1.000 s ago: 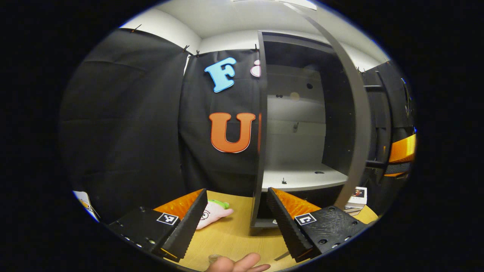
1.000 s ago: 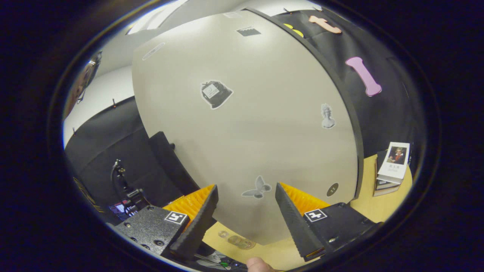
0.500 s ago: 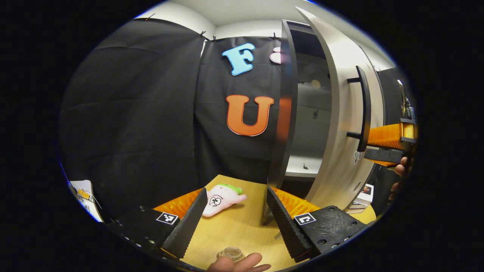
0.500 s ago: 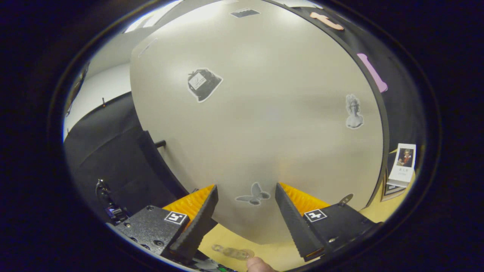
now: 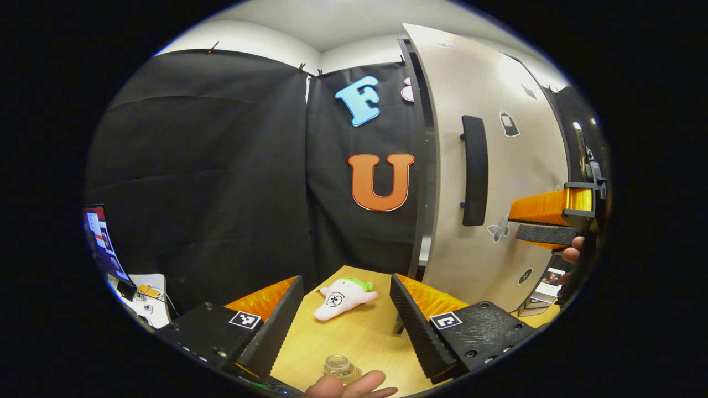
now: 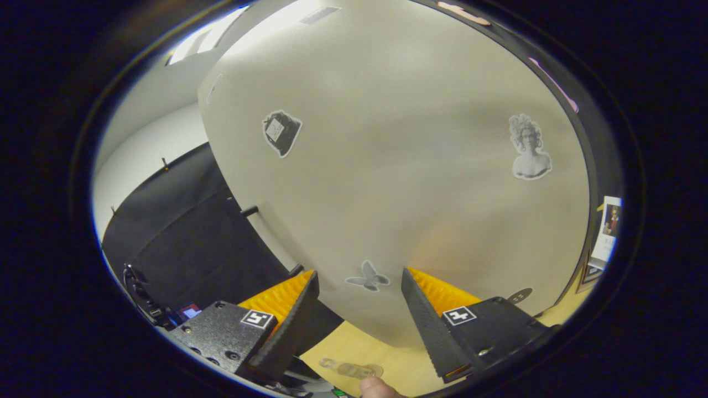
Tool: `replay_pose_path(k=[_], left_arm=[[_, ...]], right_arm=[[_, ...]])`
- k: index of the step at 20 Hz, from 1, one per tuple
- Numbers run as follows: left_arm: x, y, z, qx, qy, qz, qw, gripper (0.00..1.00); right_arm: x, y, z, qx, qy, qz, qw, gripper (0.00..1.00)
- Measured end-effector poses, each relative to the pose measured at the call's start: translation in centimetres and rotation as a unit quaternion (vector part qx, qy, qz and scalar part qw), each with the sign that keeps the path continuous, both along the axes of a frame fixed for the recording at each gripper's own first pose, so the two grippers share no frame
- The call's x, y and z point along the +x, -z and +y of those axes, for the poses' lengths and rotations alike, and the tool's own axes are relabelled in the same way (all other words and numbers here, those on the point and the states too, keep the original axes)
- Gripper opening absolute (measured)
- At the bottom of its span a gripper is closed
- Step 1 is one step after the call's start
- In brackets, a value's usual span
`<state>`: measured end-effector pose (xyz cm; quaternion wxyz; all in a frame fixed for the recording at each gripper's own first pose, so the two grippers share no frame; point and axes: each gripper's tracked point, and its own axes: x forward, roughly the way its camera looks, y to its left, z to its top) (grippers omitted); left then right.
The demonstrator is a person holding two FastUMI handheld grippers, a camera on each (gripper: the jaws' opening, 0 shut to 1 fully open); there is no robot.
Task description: Open the cabinet door with the right hand, grasp the bottle in the cabinet with the left hand and place it on the coaster, then close the cabinet door with the right hand.
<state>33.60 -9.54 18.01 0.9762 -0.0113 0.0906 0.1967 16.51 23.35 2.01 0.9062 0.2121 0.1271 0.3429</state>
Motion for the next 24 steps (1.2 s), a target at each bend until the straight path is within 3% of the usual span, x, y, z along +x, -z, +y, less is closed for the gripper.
replay_pose_path(k=[1, 2, 4, 7, 9, 10, 12, 15, 16, 19, 21, 22, 24], left_arm=[[-0.2, -0.4, -0.5, 0.01, 0.001, -0.004, 1.0, 0.95], [0.1, -1.0, -1.3, 0.022, 0.007, -0.012, 1.0, 0.95], [0.4, -1.2, -2.9, 0.035, 0.031, -0.017, 0.999, 0.95], [2.7, -1.9, -5.5, 0.04, 0.066, -0.02, 0.997, 0.95], [4.3, -3.3, -7.3, 0.045, 0.084, -0.043, 0.995, 0.96], [4.9, -4.4, -8.3, 0.051, 0.096, -0.06, 0.992, 0.96], [6.5, -4.9, -10.1, 0.059, 0.122, -0.074, 0.988, 0.96], [7.0, -4.5, -11.6, 0.018, 0.141, -0.084, 0.986, 1.0], [7.1, -4.3, -12.3, 0.001, 0.148, -0.087, 0.985, 0.96], [7.6, -3.4, -14.8, -0.029, 0.19, -0.08, 0.978, 0.96], [7.9, -3.4, -14.6, -0.029, 0.185, -0.079, 0.979, 0.96], [8.1, -3.3, -14.1, -0.018, 0.17, -0.076, 0.982, 1.0], [8.6, -2.5, -13.8, -0.002, 0.158, -0.059, 0.986, 0.96]], right_arm=[[0.5, 0.0, -0.6, -0.023, 0.026, -0.007, 0.999, 0.98], [1.4, 0.5, -2.6, -0.081, 0.098, -0.022, 0.992, 0.98], [2.1, 0.3, -8.6, -0.181, 0.266, -0.075, 0.944, 0.99], [1.0, -2.7, -10.1, -0.188, 0.337, -0.15, 0.91, 0.98], [-0.2, -2.4, -10.6, -0.222, 0.352, -0.154, 0.896, 0.99], [0.2, -1.9, -10.8, -0.225, 0.353, -0.151, 0.896, 0.94], [0.5, -2.2, -10.9, -0.217, 0.351, -0.144, 0.899, 0.99], [0.1, -2.6, -11.4, -0.213, 0.372, -0.144, 0.892, 0.95], [0.1, -2.5, -11.1, -0.207, 0.378, -0.145, 0.891, 0.99], [0.2, -2.2, -11.1, -0.206, 0.373, -0.137, 0.894, 0.95], [0.2, -2.0, -11.3, -0.22, 0.375, -0.133, 0.891, 0.99], [0.2, -1.6, -11.5, -0.23, 0.379, -0.132, 0.887, 0.95], [0.2, -1.2, -11.7, -0.247, 0.387, -0.132, 0.879, 0.99]])
